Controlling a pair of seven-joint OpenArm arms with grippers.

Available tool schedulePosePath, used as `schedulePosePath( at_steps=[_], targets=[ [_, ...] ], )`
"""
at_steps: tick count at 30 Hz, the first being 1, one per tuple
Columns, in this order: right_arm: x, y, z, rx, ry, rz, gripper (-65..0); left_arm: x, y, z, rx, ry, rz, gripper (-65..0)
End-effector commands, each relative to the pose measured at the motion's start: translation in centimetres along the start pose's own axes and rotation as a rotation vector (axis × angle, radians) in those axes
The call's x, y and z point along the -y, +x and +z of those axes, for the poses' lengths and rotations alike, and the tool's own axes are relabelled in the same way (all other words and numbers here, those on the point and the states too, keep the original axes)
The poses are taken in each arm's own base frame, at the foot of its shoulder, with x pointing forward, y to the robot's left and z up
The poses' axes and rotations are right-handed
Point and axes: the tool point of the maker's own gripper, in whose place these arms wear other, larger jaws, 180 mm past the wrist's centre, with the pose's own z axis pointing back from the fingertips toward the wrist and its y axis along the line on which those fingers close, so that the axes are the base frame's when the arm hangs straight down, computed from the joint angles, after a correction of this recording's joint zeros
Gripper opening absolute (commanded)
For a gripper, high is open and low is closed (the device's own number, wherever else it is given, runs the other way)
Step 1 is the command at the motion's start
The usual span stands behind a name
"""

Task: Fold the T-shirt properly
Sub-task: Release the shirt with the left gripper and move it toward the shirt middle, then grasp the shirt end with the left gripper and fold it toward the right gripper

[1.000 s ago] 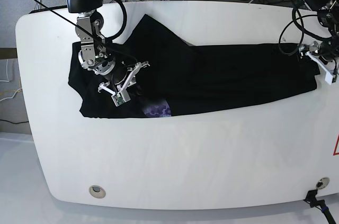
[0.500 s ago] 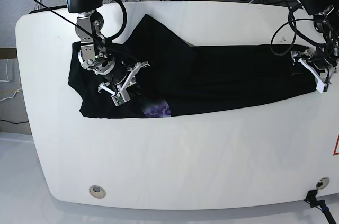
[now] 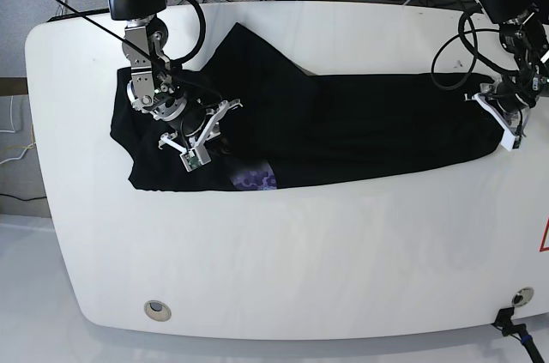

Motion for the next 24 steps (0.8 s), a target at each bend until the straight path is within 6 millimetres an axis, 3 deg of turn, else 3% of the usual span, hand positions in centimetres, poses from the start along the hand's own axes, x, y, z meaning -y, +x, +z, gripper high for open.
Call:
schedulePosePath(
  at_steps=[1,3,7,11,18,24],
  targets=[
    [0.4,-4.8,0.6,-0.200,-0.030,0.039,-65.0,-0.6,1.5,1.2,0.013,0.037,-0.052,-65.0],
    [0.4,-4.8,0.6,-0.200,-0.030,0.039,-65.0,-0.1,3.5,2.4,0.062,0.061,-0.112,-65.0],
    [0.3,-4.8,0.6,-0.199,-0.029,0.038,-65.0,5.1,5.9,2.4,0.126,0.012,-0.237,-65.0],
    [0.3,-4.8,0.6,-0.199,-0.029,0.038,-65.0,11.2,6.6,1.6,0.143,-0.077,-0.335,-65.0],
    [0.3,-4.8,0.6,-0.199,-0.029,0.038,-65.0,20.3,6.6,-0.3,0.165,-0.257,-0.403,-65.0],
    [-0.6,-4.6,0.1,-0.190,-0.015,0.025,-65.0,25.7,7.0,-1.0,0.186,-0.369,-0.422,-65.0]
  ],
)
